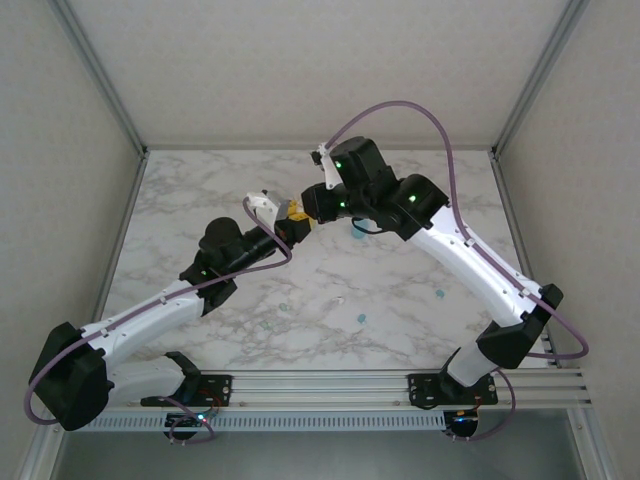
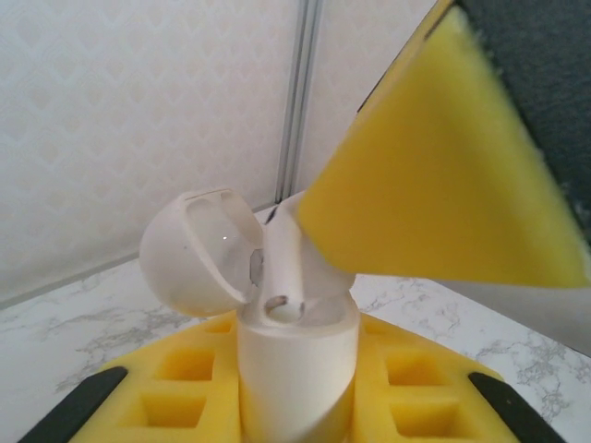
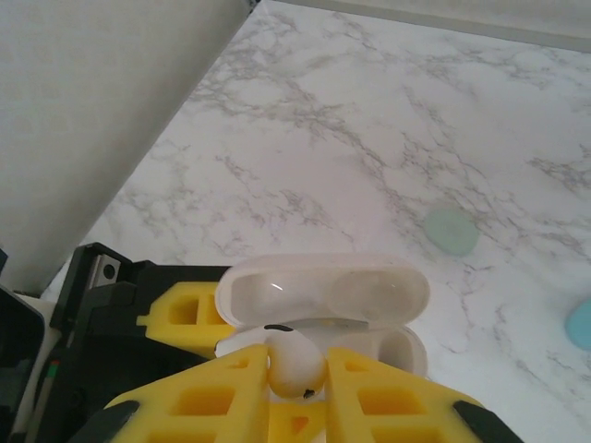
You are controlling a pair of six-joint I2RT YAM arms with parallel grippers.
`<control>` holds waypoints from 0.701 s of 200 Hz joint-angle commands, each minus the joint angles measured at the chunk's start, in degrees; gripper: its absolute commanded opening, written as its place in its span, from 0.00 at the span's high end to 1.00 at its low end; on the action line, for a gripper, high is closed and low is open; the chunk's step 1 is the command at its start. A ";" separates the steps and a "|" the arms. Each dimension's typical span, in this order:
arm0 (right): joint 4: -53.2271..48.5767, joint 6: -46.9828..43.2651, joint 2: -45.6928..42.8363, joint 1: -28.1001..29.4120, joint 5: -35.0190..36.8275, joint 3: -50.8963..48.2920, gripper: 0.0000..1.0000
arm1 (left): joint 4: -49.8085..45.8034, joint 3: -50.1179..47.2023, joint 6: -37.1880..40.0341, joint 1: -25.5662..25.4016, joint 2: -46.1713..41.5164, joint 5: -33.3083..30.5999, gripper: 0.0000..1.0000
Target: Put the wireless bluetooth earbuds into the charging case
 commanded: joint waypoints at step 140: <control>-9.28 -8.22 4.07 0.63 0.61 8.08 0.79 | 0.06 4.05 1.42 -0.33 0.19 2.38 0.88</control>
